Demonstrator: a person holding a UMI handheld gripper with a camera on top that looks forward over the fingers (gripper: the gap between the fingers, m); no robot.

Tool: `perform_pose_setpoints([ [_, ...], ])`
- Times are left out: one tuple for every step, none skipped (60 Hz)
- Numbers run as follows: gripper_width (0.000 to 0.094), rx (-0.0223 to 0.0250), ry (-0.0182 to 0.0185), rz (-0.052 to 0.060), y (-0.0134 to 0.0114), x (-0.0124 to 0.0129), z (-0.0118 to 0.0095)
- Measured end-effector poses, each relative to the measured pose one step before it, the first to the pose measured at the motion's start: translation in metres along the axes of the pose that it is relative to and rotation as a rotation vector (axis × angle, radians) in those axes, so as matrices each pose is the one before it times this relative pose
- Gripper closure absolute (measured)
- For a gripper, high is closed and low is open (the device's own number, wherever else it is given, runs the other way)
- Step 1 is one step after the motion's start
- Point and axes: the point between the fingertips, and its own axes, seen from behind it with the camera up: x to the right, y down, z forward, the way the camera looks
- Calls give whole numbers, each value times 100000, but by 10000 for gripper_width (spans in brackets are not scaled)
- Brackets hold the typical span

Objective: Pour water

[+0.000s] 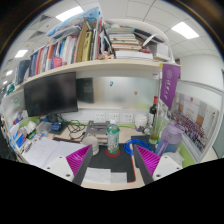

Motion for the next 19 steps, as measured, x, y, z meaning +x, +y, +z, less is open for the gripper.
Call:
perform_pose_setpoints([
  [74,201,-293,-393,24,78,-11],
  [75,-47,-425,-435,30,144,-102],
  [74,-234,-524,-261,83,98,-61],
  [74,-241,-530,-235,61,109,-112],
  [75,-100,-535,-87,53,94,-103],
  [74,71,-546,-59,16,103,-84],
  [75,232,-608,58,-23,38,-86],
  [77,188,-659,251,6,15,-63],
  [78,35,-741,313,34,-34,-54],
  [80,-8,-771,120,37,-17,-36],
  [78,126,-708,29,4,-12,-22],
  [78,337,-503,-62,61,19,31],
  [78,225,-524,159,13,54,17],
  [80,43,-356,82,47,75,36],
  [80,-148,-304,36,91,38,21],
  [78,-224,-303,-126,65,12,4],
  [79,-112,-277,-85,51,15,43],
  [79,-73,-277,-72,30,8,29],
  [78,-44,-346,-77,33,0,39],
])
